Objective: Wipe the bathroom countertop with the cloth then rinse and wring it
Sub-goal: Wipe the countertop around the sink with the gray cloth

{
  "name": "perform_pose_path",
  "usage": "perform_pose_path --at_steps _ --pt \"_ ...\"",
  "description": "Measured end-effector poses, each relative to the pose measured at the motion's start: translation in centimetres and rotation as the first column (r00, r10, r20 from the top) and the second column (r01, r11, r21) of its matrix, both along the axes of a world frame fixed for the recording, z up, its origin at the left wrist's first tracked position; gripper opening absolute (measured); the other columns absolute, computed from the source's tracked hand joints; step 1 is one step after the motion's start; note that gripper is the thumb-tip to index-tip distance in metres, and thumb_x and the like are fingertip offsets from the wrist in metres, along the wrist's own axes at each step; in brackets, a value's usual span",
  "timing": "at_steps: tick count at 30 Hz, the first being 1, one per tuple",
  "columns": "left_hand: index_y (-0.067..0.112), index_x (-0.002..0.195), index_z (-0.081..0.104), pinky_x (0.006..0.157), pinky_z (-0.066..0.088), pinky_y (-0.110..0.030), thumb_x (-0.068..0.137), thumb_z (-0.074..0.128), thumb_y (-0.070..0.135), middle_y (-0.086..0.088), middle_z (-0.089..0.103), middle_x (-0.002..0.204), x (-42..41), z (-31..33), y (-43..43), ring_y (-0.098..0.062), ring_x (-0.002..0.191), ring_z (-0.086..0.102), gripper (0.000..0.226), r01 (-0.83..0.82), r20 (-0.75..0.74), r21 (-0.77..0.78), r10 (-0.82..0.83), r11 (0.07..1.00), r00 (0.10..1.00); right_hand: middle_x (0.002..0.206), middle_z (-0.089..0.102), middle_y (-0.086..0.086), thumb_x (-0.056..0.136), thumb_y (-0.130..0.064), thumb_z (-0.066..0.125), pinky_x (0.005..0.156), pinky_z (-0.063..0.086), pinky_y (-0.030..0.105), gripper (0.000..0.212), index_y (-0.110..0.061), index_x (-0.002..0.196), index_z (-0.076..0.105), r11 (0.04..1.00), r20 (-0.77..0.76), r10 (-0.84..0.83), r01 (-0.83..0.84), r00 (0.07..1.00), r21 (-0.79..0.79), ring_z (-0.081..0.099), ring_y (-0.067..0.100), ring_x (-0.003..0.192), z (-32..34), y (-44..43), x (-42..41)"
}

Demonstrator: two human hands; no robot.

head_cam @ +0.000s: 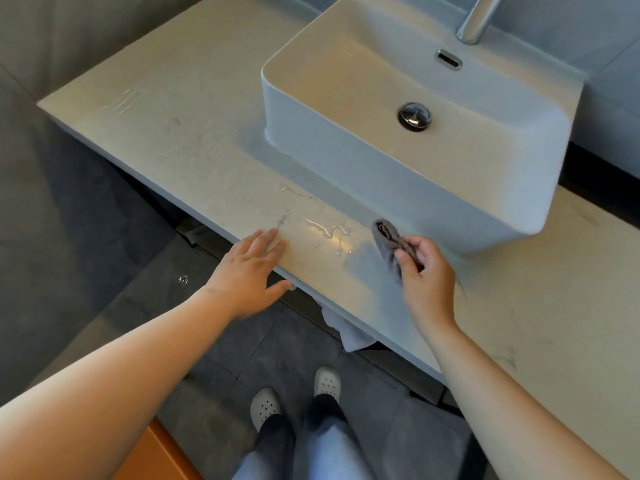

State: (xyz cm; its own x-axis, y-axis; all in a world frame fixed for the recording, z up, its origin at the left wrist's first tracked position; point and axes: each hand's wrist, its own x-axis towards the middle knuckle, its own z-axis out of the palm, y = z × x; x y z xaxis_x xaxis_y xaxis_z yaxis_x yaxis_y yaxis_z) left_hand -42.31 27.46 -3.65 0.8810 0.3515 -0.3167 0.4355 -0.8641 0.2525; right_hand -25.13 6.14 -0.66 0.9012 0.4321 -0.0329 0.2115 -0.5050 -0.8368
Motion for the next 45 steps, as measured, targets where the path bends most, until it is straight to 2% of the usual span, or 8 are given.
perform_pose_path --at_steps 4,8,13,22,27,33,38,45 --pt "0.026 0.152 0.005 0.120 0.004 -0.037 0.091 0.034 0.062 0.002 -0.006 0.160 0.1 -0.3 0.0 -0.019 0.146 -0.007 0.076 -0.013 0.011 -0.008 0.013 1.000 1.000 0.097 0.069 -0.005 0.092 -0.013 0.057 0.078 0.054 0.036 0.018 -0.021 0.107 0.061 0.996 0.049 -0.002 0.006 0.999 -0.088 0.065 0.016 0.090 -2.1 1.3 2.8" --pt "0.025 0.152 0.005 0.118 0.001 -0.035 0.089 0.027 0.066 0.002 -0.006 0.160 0.2 -0.5 -0.4 -0.019 0.146 -0.009 0.078 -0.042 0.017 0.001 0.042 0.999 0.999 0.103 0.071 -0.001 0.092 -0.015 0.056 0.080 0.052 0.034 0.020 -0.019 0.111 0.062 0.992 0.083 0.074 -0.064 0.994 -0.111 0.065 0.019 0.094 -3.5 3.8 3.3" --pt "0.027 0.152 0.006 0.115 -0.003 -0.032 0.074 0.007 0.073 0.003 -0.005 0.160 0.2 -0.7 -0.5 -0.018 0.146 -0.008 0.091 -0.059 0.021 0.002 0.059 0.998 0.998 0.109 0.069 0.001 0.094 -0.014 0.054 0.076 0.041 0.017 0.023 -0.014 0.117 0.061 0.982 0.095 0.170 -0.161 0.981 -0.102 0.062 0.015 0.097 -3.8 6.2 3.7" --pt "0.029 0.151 0.016 0.114 0.000 -0.030 0.077 0.014 0.071 0.006 0.002 0.159 0.2 -0.5 -0.4 -0.017 0.146 -0.001 0.086 -0.082 0.057 -0.040 0.085 0.996 0.995 0.107 0.070 -0.008 0.092 -0.020 0.058 0.077 0.054 0.028 0.023 -0.023 0.115 0.063 0.959 0.054 0.261 -0.252 0.964 -0.132 0.064 0.009 0.092 -3.8 4.4 -0.6" --pt "0.022 0.146 0.034 0.112 0.022 -0.033 0.079 0.023 0.068 0.001 0.029 0.152 -0.1 0.6 1.1 -0.020 0.140 0.023 0.082 -0.149 0.148 -0.095 0.162 0.984 0.976 0.101 0.067 -0.018 0.092 -0.019 0.059 0.072 0.049 0.009 0.020 -0.027 0.110 0.063 0.915 -0.079 0.382 -0.389 0.921 -0.109 0.061 -0.005 0.090 -3.3 3.0 -4.6" --pt "0.015 0.150 0.024 0.114 0.009 -0.037 0.088 0.034 0.064 -0.006 0.017 0.158 -0.7 -0.3 2.2 -0.026 0.146 0.009 0.079 -0.246 0.133 0.033 0.239 0.969 0.962 0.088 0.071 -0.009 0.092 -0.009 0.057 0.067 0.051 0.015 0.016 -0.021 0.099 0.066 0.928 -0.377 0.373 -0.347 0.848 0.138 0.067 0.001 0.079 -1.2 3.3 -3.1" --pt "0.018 0.152 0.008 0.118 0.005 -0.041 0.091 0.038 0.060 -0.004 0.001 0.160 -0.2 -0.6 3.0 -0.024 0.146 -0.004 0.080 -0.257 0.073 0.059 0.253 0.965 0.965 0.090 0.071 -0.008 0.091 -0.011 0.059 0.074 0.052 0.024 0.016 -0.023 0.101 0.064 0.968 -0.115 0.232 -0.218 0.966 0.120 0.067 0.010 0.083 -0.3 5.2 2.2" --pt "0.022 0.150 -0.007 0.119 0.004 -0.045 0.086 0.029 0.069 -0.001 -0.018 0.157 0.3 -1.6 3.1 -0.023 0.144 -0.017 0.087 -0.289 -0.028 0.083 0.292 0.954 0.956 0.101 0.071 0.001 0.092 -0.013 0.056 0.082 0.052 0.035 0.023 -0.016 0.114 0.063 0.949 0.096 0.294 -0.278 0.951 -0.148 0.066 0.021 0.093 -3.1 7.6 6.2"
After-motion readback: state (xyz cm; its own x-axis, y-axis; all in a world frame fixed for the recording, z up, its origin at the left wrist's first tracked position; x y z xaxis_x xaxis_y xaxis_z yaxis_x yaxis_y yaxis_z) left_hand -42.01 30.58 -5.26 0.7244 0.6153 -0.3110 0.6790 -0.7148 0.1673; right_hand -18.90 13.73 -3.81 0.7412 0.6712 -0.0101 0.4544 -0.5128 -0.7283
